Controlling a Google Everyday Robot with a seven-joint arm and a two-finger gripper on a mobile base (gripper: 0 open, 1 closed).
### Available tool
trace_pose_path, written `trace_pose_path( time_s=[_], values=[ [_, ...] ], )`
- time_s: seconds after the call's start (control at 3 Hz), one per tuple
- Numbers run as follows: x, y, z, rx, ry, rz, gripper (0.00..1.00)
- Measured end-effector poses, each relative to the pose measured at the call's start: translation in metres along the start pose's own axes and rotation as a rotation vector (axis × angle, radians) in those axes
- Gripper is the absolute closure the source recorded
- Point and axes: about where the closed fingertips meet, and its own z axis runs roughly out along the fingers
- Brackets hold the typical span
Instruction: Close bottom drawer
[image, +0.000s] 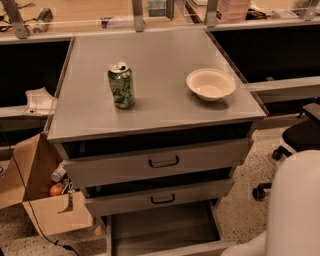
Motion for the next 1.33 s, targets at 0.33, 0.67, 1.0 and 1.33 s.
trace_pose_path(
  time_s=[0.33,0.67,1.0,1.33],
  values=[
    [-0.004,-0.022,0.024,0.020,0.001,0.044,1.00],
    [-0.002,-0.024,0.030,0.014,0.006,0.056,1.00],
    [0.000,-0.030,0.041,0.002,0.016,0.086,1.00],
    [-0.014,-0.050,0.052,0.024,-0.013,0.131,1.00]
  ],
)
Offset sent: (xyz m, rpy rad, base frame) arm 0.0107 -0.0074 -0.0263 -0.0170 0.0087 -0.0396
